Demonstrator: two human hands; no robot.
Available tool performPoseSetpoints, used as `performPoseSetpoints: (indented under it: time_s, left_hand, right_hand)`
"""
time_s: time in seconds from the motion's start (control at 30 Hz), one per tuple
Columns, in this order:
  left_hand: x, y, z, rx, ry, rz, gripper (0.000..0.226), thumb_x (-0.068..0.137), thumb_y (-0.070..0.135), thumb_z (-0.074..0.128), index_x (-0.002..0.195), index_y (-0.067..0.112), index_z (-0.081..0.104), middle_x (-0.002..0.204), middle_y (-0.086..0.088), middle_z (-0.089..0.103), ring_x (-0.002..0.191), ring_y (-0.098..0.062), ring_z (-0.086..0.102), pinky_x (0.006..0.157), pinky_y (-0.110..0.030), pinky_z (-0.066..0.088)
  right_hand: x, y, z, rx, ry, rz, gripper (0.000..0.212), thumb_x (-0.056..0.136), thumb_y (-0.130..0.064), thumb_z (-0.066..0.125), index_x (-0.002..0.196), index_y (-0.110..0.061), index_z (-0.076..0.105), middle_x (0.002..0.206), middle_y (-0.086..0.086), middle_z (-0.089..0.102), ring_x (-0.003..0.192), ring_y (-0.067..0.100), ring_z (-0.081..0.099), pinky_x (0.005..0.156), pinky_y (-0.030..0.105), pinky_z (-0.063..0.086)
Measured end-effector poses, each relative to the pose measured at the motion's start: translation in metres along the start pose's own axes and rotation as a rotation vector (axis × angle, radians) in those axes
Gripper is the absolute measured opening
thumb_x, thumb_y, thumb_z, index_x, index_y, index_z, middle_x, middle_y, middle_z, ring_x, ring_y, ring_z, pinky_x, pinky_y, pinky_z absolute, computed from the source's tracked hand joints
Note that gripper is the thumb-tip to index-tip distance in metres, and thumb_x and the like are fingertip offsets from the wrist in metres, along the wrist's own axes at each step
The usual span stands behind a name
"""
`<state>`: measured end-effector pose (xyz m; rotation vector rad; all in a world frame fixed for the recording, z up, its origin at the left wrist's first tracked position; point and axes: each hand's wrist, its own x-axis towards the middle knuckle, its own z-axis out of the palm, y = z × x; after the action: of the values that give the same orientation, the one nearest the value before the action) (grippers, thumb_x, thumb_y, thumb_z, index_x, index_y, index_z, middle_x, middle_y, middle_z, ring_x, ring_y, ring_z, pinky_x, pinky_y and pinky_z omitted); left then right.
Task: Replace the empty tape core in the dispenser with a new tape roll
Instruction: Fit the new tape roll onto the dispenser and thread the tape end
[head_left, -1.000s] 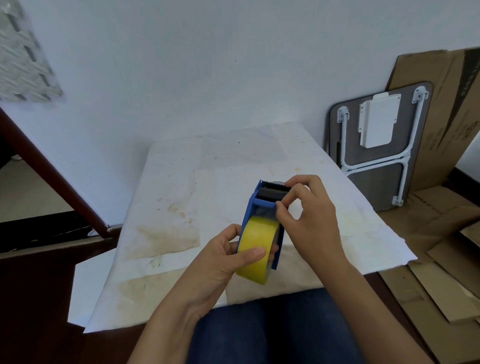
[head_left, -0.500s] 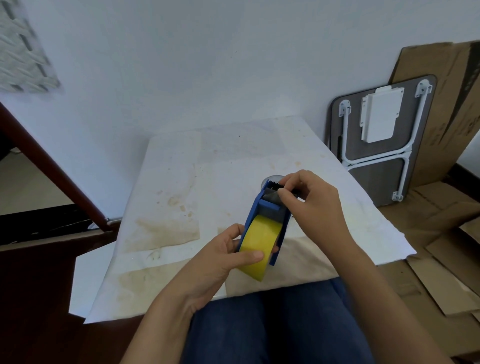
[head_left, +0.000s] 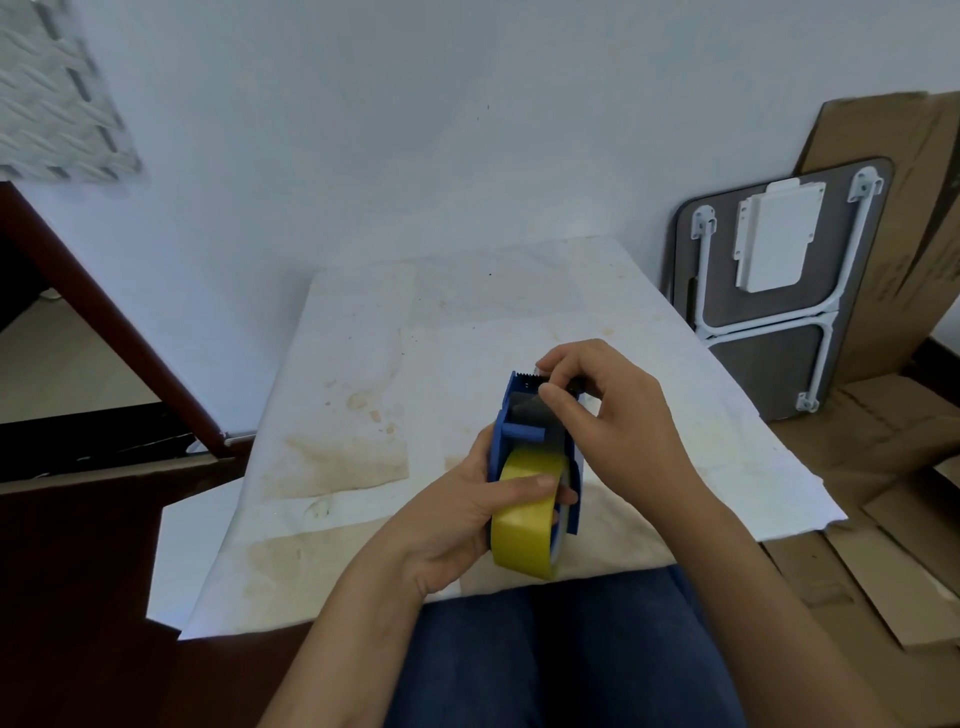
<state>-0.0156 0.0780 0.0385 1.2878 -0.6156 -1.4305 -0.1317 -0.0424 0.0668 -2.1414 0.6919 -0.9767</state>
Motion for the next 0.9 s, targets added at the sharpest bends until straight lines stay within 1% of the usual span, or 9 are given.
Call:
performPoseSetpoints:
  time_s: [0.1,0.2,0.27,0.33,0.4,0.5,0.7,0.83,0.9]
  left_hand:
    - [0.000,-0.001,-0.003,0.018,0.007,-0.017,0.077,0.080,0.002,0.075,0.141,0.035,0.042,0.110,-0.012,0.075,0.096,-0.027,0.075,0.090,-0.045,0.059]
    - [0.000,-0.001,-0.004,0.030,0.062,-0.044,0.078,0.077,0.008,0.079,0.135,0.043,0.041,0.116,-0.020,0.074,0.108,-0.040,0.071,0.098,-0.055,0.054]
    - [0.000,-0.003,-0.005,0.026,0.084,-0.056,0.074,0.079,0.010,0.080,0.132,0.044,0.042,0.124,-0.027,0.068,0.115,-0.047,0.065,0.100,-0.061,0.049]
    - [0.000,-0.005,-0.007,0.012,0.089,-0.069,0.074,0.080,0.008,0.080,0.135,0.042,0.042,0.125,-0.029,0.066,0.115,-0.048,0.064,0.100,-0.063,0.049]
    - [0.000,-0.005,-0.008,-0.007,0.100,-0.073,0.076,0.081,0.005,0.078,0.138,0.039,0.040,0.119,-0.024,0.071,0.110,-0.043,0.068,0.099,-0.060,0.051]
    - [0.001,-0.003,-0.010,-0.025,0.114,-0.069,0.077,0.082,0.002,0.075,0.141,0.036,0.039,0.120,-0.019,0.071,0.108,-0.038,0.071,0.095,-0.057,0.054]
    - [0.002,-0.001,-0.010,-0.048,0.147,-0.060,0.073,0.083,0.003,0.075,0.139,0.035,0.042,0.125,-0.021,0.067,0.111,-0.041,0.069,0.095,-0.059,0.054]
    - [0.001,0.001,-0.010,0.016,0.121,-0.027,0.071,0.086,0.005,0.072,0.141,0.034,0.039,0.103,-0.011,0.079,0.096,-0.033,0.076,0.087,-0.052,0.060]
    - [0.000,0.003,-0.008,0.047,0.097,-0.023,0.068,0.089,0.006,0.069,0.142,0.034,0.036,0.103,-0.013,0.079,0.095,-0.032,0.076,0.087,-0.050,0.060]
  right_hand:
    - [-0.001,0.004,-0.001,0.080,0.093,0.109,0.006,0.093,-0.015,0.061,0.086,-0.016,0.060,0.100,-0.009,0.067,0.085,0.010,0.067,0.074,0.025,0.057]
    - [0.002,0.005,-0.003,0.146,0.132,0.246,0.008,0.095,-0.020,0.058,0.087,-0.017,0.060,0.095,-0.019,0.066,0.078,0.007,0.066,0.067,0.018,0.053]
    - [0.005,0.007,-0.003,0.214,0.118,0.356,0.010,0.093,-0.022,0.059,0.085,-0.017,0.062,0.090,-0.016,0.066,0.083,0.007,0.064,0.072,0.022,0.053]
    - [0.006,0.011,-0.004,0.316,0.069,0.453,0.012,0.092,-0.022,0.060,0.085,-0.014,0.064,0.088,-0.005,0.069,0.088,0.013,0.065,0.079,0.032,0.056]
    - [0.007,0.012,-0.008,0.432,-0.008,0.506,0.016,0.095,-0.020,0.057,0.086,-0.010,0.065,0.090,0.006,0.070,0.090,0.018,0.066,0.080,0.032,0.057]
    - [0.007,0.006,-0.014,0.563,-0.085,0.531,0.027,0.100,-0.025,0.050,0.082,-0.016,0.068,0.093,0.007,0.073,0.094,0.020,0.070,0.085,0.032,0.057]
    - [0.011,0.001,-0.019,0.386,-0.134,0.488,0.040,0.085,-0.053,0.059,0.090,-0.016,0.074,0.093,0.000,0.077,0.094,0.013,0.072,0.089,0.032,0.056]
    - [0.014,-0.004,-0.021,0.156,-0.167,0.387,0.020,0.084,-0.038,0.070,0.083,-0.018,0.071,0.078,-0.007,0.070,0.075,0.005,0.063,0.070,0.021,0.050]
    - [0.016,-0.004,-0.019,0.117,-0.136,0.349,0.017,0.086,-0.031,0.070,0.080,-0.015,0.069,0.073,-0.008,0.067,0.063,-0.002,0.058,0.059,0.013,0.044]
